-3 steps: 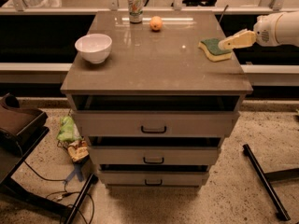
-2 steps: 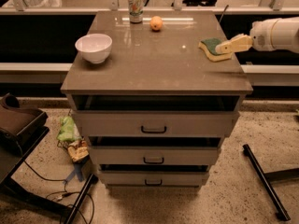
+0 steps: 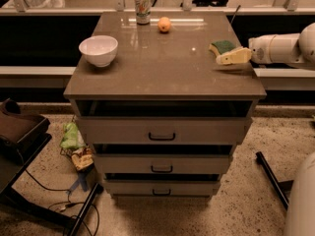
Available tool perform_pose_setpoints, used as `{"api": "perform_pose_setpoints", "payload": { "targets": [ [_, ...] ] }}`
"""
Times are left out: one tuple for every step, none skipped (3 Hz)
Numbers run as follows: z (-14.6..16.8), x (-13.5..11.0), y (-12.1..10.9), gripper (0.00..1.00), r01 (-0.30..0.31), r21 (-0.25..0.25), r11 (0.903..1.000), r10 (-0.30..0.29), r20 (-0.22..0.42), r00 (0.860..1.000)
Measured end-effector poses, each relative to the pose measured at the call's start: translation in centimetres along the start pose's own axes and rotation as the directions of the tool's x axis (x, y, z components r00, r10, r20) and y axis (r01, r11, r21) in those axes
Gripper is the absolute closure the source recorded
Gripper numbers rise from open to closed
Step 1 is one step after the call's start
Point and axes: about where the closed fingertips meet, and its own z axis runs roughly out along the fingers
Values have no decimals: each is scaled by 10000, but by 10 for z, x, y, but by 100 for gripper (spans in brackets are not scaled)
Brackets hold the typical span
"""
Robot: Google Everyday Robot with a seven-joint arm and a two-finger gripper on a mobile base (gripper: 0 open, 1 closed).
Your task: Move sponge near white bowl
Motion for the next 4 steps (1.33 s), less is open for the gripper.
{"api": "perform_pose_setpoints", "payload": {
  "targets": [
    [19, 5, 4, 13, -15, -360, 9993, 17, 60, 10000],
    [23, 6, 6, 37, -24, -404, 9992, 26, 47, 10000],
    [26, 7, 8, 59, -31, -453, 9990, 33, 32, 10000],
    [28, 6, 9, 91, -35, -481, 9988, 37, 24, 10000]
  ]
}}
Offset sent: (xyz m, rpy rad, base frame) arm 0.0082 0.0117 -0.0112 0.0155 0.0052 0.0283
